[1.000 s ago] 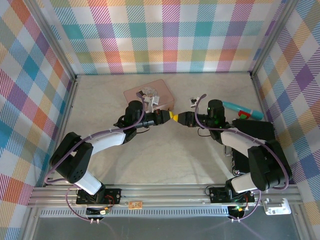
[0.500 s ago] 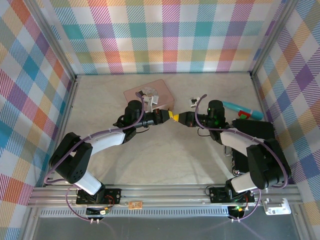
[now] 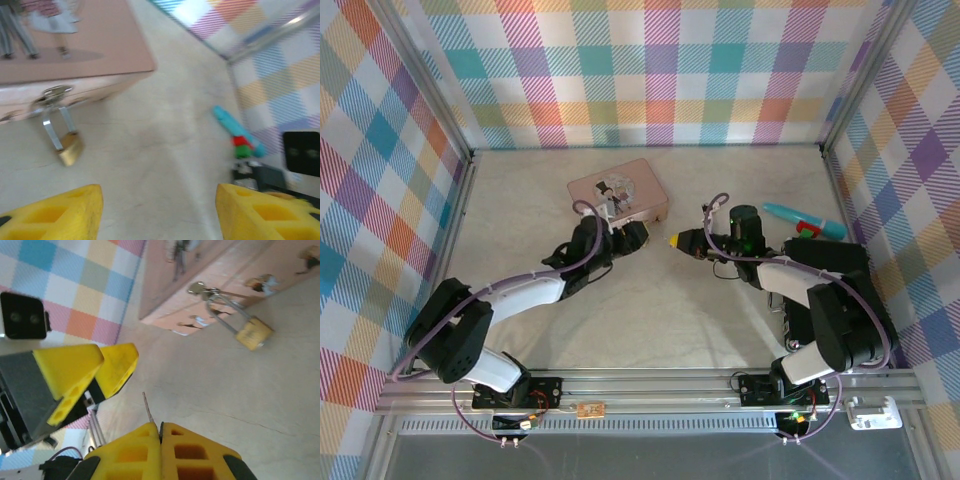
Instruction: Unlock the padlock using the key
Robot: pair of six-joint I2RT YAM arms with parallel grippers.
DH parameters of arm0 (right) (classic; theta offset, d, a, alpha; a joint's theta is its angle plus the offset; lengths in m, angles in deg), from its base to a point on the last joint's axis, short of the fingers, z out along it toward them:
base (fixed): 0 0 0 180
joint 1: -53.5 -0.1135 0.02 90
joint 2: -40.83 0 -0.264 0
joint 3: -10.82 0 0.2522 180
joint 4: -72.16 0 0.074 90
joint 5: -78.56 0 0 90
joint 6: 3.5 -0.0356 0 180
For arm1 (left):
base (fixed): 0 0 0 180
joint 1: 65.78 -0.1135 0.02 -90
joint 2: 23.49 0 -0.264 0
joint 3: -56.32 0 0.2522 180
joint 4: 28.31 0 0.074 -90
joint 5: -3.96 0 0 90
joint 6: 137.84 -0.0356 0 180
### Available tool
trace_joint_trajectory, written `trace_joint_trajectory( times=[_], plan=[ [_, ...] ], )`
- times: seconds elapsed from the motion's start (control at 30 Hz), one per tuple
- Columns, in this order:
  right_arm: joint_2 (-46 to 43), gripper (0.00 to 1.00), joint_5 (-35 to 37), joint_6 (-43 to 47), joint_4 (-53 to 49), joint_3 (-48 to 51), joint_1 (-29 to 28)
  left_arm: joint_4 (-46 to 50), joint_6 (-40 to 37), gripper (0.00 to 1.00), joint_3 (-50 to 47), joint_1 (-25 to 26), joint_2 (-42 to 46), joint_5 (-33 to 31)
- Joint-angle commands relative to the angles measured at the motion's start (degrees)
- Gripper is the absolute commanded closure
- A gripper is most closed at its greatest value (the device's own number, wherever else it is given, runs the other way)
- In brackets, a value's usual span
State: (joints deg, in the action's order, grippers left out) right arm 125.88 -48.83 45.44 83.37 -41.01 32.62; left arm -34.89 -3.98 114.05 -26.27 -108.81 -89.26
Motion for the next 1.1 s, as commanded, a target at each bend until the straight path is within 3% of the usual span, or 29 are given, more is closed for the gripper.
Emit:
trace_joint_trajectory(
  times=[0.0,0.13,0.4,0.87,1.07],
  plan=[
    [-0.2,1.0,3.4,2.6,-3.0,0.7,-0.1,9.5,1.3,0.39,4.7,4.5,-5.0,-18.4],
    [-1.7,1.0,4.1,4.0,-4.5,0.8,-0.1,15.9,2.3,0.39,11.9,6.9,-13.2,-26.0],
    [-4.7,1.0,6.0,6.4,-5.9,2.3,0.1,20.8,4.2,0.37,22.3,6.8,-25.6,-29.9],
    [-2.4,1.0,0.7,5.2,-3.7,2.8,4.2,18.0,3.1,0.45,28.1,2.8,-35.4,-24.8],
    [-0.5,1.0,-0.9,3.4,-1.6,3.2,5.0,18.4,1.2,0.56,29.5,2.1,-37.4,-24.3]
  ],
)
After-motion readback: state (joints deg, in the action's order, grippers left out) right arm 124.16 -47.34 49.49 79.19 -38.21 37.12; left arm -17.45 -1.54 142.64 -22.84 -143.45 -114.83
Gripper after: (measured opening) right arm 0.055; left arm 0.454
